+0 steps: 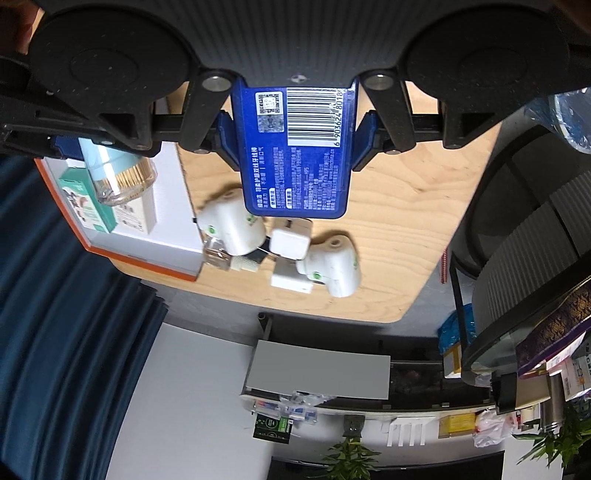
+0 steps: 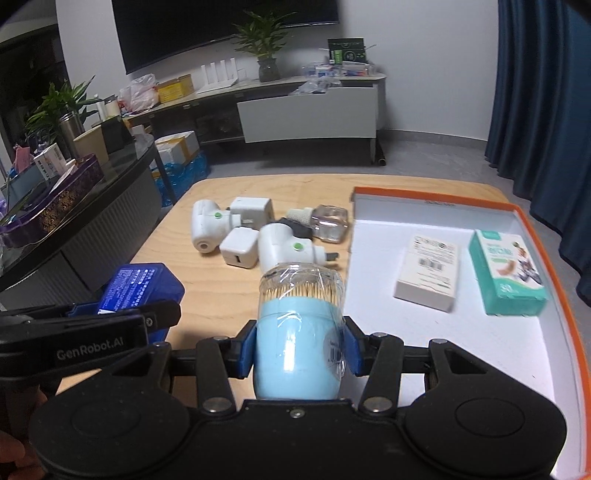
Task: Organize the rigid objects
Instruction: 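Carry the blue tin and light-blue canister over the open white box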
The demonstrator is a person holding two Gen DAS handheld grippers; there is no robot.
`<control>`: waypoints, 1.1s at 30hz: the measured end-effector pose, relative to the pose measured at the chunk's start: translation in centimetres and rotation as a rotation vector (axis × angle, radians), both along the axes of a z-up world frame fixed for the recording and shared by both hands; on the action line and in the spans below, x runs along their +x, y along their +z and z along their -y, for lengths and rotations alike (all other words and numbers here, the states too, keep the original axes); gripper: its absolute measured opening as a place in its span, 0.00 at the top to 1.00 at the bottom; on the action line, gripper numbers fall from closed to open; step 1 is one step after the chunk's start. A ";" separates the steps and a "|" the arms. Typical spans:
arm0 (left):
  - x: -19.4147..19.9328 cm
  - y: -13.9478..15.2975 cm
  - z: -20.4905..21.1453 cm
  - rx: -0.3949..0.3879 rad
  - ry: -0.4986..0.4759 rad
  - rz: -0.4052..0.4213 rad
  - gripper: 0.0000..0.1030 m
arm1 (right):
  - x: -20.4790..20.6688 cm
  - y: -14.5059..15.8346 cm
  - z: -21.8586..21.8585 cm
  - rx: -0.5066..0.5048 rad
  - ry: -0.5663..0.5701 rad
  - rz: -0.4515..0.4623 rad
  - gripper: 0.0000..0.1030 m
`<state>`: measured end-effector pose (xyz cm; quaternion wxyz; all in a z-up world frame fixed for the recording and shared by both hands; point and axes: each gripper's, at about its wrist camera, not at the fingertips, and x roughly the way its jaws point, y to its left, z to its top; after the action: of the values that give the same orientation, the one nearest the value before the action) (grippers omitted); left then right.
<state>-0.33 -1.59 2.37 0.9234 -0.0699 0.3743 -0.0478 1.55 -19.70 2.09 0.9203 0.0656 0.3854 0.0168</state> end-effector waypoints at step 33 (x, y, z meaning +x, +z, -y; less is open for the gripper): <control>-1.1 0.9 6.4 -0.024 -0.140 -0.005 0.40 | -4.7 0.7 6.5 0.002 -0.150 0.030 0.45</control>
<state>-1.48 -7.95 3.26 0.9160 -0.0548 0.3799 -0.1164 -3.14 -26.20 2.80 0.9246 0.0947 0.3655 -0.0507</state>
